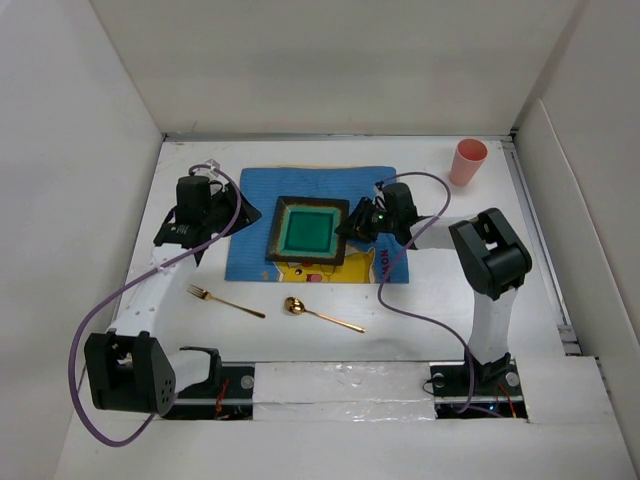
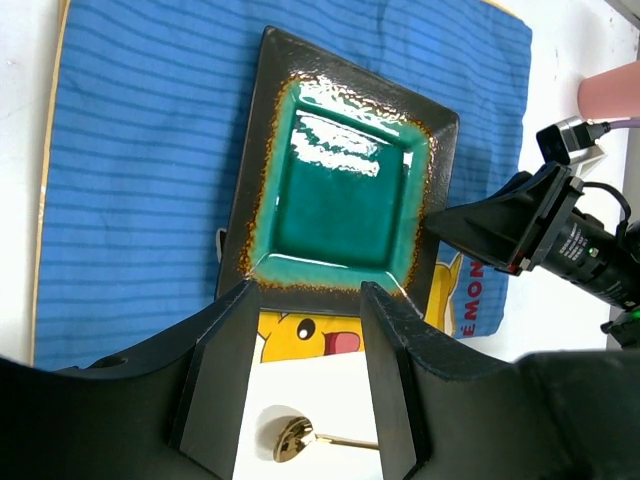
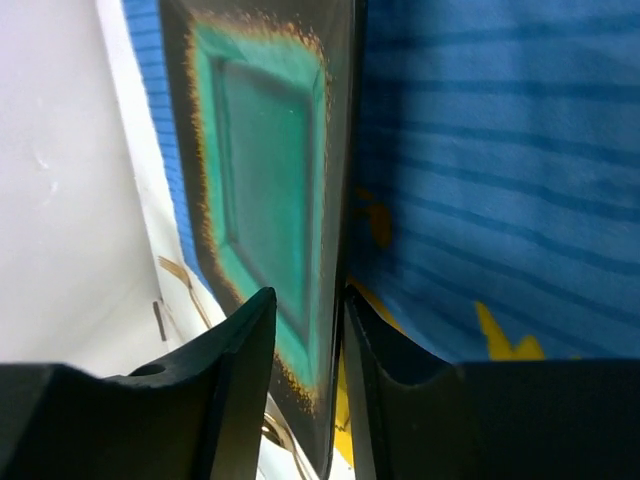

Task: Set the dinner table for one person

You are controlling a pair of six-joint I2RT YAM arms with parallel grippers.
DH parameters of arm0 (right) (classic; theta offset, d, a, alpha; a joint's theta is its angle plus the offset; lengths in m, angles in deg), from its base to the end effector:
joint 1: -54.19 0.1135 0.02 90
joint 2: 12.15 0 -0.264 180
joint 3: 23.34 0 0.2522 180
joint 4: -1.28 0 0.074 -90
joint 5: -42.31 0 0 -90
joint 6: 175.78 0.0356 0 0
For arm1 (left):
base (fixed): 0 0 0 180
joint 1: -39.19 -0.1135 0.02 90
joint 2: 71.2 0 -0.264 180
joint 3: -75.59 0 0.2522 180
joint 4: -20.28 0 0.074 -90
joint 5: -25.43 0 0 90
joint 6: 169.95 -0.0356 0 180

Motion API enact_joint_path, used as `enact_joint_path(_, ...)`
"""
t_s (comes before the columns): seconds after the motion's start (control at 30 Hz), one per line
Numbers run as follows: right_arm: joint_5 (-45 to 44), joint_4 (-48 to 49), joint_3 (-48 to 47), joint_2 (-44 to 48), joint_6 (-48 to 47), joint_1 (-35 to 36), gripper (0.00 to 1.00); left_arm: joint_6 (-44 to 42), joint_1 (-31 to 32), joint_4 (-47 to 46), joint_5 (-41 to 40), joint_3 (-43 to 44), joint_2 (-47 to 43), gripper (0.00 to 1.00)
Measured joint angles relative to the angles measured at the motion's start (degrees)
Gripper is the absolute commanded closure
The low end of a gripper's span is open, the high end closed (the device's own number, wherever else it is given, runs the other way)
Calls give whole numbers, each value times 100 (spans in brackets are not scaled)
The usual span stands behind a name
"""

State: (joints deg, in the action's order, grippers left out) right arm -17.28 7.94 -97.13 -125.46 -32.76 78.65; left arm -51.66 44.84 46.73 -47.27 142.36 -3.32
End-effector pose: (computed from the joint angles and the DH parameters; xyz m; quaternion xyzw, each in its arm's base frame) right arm 0.3630 0.1849 0.1387 0.0875 0.8522 0.4685 0.2158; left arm 0.2661 -0.0370 0.3032 -0.0895 0.8443 -0.2726 0.4526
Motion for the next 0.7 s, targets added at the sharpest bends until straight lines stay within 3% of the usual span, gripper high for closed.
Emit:
enact_joint_path(0.23, -103, -369, -26, 2, -238, -7, 55, 0, 0, -7, 0, -103, 7, 58)
enact_joint_path(0.7, -247, -942, -422, 4, -588, -79, 55, 0, -2, -90, 11, -254, 37, 58)
